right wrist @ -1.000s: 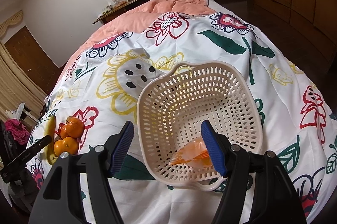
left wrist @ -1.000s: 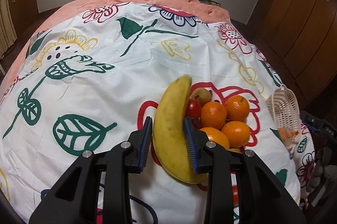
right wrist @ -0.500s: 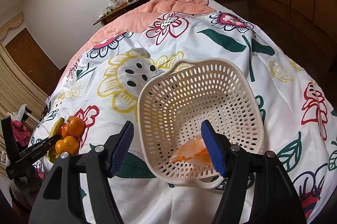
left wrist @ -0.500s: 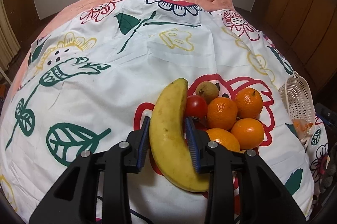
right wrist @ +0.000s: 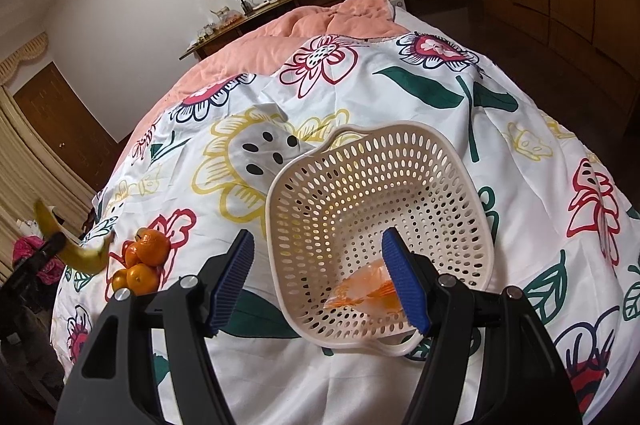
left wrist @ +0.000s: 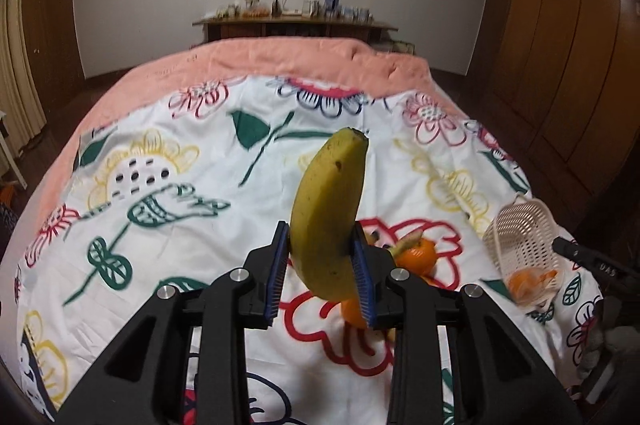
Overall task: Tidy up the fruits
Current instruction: 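Carry the banana into the white basket with the left tool and release it, then withdraw the left tool from the basket back toward the orange pile, then grasp the red tomato beside the oranges with the right tool, then grasp the large orange with the left tool while the right tool holds the tomato, then lift the orange toward the basket with the left tool while the right tool carries the tomato there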
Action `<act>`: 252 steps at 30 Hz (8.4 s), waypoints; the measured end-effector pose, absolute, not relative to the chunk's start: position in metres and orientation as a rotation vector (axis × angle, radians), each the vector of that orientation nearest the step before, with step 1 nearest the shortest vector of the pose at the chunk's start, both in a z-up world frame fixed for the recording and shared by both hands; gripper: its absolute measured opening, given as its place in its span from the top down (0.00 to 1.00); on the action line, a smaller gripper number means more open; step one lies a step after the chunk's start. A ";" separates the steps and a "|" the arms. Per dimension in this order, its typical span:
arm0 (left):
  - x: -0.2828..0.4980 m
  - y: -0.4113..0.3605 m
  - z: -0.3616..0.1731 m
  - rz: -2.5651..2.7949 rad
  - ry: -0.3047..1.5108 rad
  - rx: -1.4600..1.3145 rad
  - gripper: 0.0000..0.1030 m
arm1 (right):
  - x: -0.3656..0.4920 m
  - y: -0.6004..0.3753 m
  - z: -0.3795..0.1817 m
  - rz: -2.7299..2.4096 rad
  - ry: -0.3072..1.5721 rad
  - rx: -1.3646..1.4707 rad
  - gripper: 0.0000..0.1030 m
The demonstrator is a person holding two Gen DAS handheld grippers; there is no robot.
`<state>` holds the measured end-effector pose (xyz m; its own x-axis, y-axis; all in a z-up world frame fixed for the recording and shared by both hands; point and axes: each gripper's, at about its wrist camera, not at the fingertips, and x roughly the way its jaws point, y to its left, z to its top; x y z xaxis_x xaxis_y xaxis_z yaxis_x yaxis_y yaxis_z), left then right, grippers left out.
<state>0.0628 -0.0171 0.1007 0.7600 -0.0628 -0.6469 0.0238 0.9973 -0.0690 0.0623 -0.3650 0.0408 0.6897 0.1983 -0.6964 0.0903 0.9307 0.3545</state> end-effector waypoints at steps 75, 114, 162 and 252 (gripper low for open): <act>0.103 -0.215 0.079 -0.303 0.769 0.172 0.16 | 0.039 -0.434 0.033 -0.004 0.744 0.518 0.29; 0.052 -0.106 0.089 -0.045 0.631 0.155 0.04 | 0.043 -0.311 0.052 0.160 0.793 0.316 0.20; 0.050 0.034 0.050 0.124 0.761 -0.115 0.04 | 0.019 -0.135 0.024 0.546 0.991 -0.134 0.58; 0.038 -0.041 0.038 -0.203 0.784 0.033 0.54 | 0.033 -0.285 0.062 0.260 0.805 0.193 0.68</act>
<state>0.0380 -0.0407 0.0384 0.6898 -0.1689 -0.7041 0.1936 0.9800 -0.0454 0.0326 -0.2848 0.0624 0.6644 0.3014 -0.6839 -0.1559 0.9508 0.2676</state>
